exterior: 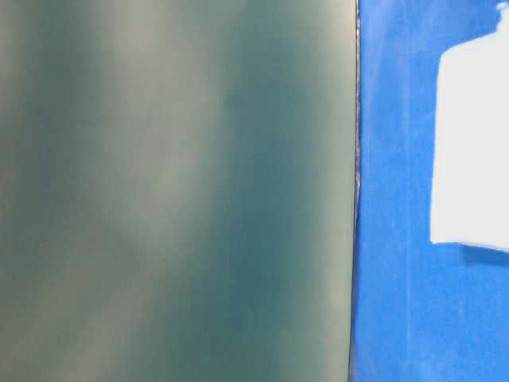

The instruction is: Fold the light blue towel.

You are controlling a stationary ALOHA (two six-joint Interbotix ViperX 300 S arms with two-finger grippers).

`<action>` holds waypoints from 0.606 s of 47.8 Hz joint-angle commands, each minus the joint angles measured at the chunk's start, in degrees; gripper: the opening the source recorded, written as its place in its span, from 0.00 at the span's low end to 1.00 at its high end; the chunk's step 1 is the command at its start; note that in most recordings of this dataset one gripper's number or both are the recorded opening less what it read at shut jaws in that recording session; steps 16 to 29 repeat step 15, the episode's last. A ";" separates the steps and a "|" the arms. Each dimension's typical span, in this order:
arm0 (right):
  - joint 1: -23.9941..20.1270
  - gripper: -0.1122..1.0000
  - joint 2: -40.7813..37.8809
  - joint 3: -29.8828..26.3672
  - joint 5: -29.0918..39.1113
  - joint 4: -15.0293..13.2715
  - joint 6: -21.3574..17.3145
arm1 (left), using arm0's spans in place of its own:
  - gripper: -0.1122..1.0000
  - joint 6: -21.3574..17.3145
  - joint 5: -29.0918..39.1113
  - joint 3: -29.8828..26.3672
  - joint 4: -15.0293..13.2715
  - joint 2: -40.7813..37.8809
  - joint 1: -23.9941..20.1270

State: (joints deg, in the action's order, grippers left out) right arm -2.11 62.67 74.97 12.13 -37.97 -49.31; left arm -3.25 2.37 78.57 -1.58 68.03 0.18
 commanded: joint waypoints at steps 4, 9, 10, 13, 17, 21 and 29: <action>0.09 0.58 -0.62 -0.70 -0.62 -0.18 0.18 | 0.57 0.09 -0.35 -0.62 -0.09 -0.70 -0.26; 0.09 0.58 -0.62 -0.70 -0.62 -0.18 0.18 | 0.57 0.09 -0.44 -0.62 -0.09 -0.70 -0.26; 0.09 0.58 -0.70 -0.70 -0.62 -0.09 0.18 | 0.57 0.09 -0.44 -0.53 -0.09 -0.70 -0.26; 0.09 0.58 -0.70 -0.70 -0.62 -0.18 0.18 | 0.57 0.09 -0.44 -0.62 -0.09 -0.62 -0.26; 0.09 0.58 -0.70 -0.70 -0.70 -0.18 0.18 | 0.57 0.09 -0.44 -0.53 -0.09 -0.70 -0.26; 0.09 0.58 -0.70 -0.70 -0.70 -0.18 0.18 | 0.57 0.09 -0.44 -0.53 -0.09 -0.70 -0.26; 0.09 0.58 -0.70 -0.70 -0.70 -0.18 0.18 | 0.57 0.09 -0.44 -0.53 -0.09 -0.70 -0.26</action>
